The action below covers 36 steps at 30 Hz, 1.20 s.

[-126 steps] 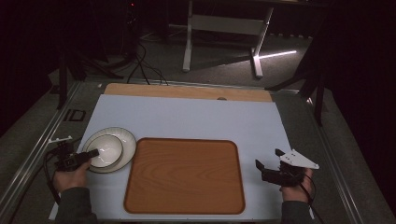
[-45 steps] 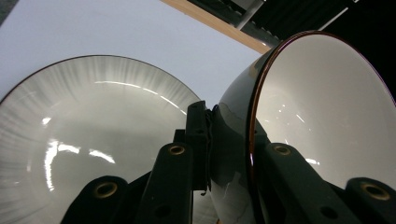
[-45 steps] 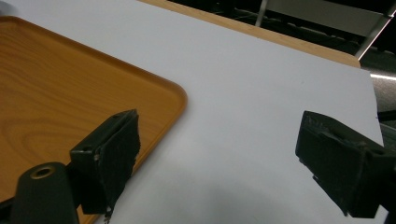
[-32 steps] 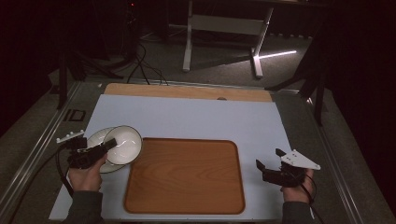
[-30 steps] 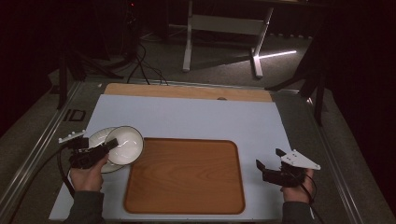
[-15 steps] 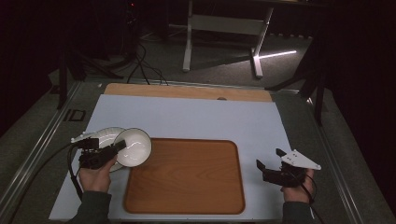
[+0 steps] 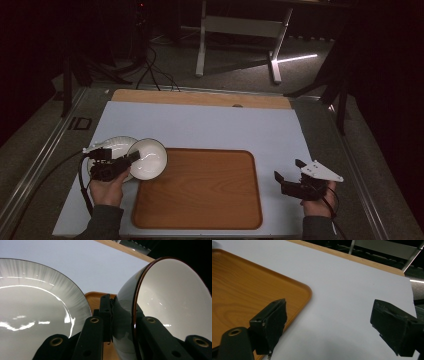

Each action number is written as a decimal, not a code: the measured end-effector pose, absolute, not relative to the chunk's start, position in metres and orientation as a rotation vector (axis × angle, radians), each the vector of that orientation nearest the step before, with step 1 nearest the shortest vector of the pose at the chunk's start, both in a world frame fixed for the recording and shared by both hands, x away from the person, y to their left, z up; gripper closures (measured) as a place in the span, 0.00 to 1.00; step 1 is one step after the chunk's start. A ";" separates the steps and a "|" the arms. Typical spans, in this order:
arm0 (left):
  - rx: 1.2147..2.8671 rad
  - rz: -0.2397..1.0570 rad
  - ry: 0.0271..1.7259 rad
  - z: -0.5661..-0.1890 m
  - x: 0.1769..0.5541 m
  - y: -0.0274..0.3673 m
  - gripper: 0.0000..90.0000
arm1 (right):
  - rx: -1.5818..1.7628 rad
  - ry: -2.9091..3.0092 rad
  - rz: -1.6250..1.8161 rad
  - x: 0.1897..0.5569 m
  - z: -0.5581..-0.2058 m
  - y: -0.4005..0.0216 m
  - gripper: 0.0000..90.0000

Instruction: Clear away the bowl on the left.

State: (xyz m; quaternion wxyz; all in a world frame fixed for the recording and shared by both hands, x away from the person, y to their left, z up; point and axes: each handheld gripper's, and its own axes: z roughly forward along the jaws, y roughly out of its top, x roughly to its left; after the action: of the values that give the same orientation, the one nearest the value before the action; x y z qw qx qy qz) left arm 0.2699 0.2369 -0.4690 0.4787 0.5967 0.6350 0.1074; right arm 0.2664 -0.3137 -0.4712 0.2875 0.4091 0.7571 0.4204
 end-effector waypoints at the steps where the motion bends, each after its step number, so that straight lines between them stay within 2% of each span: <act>1: 1.458 0.261 1.550 -0.469 0.270 0.236 0.89 | 1.093 2.022 1.123 0.266 -0.471 -0.314 0.15; 36: 1.521 0.229 1.501 -0.473 0.273 0.209 0.89 | 1.090 2.025 1.120 0.266 -0.471 -0.313 0.15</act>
State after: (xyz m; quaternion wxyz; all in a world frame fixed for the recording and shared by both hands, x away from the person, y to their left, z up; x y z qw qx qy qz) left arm 0.2731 0.2094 -0.4728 0.4762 0.6223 0.6141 0.0939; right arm 0.2661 -0.3134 -0.4713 0.2879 0.4080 0.7581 0.4195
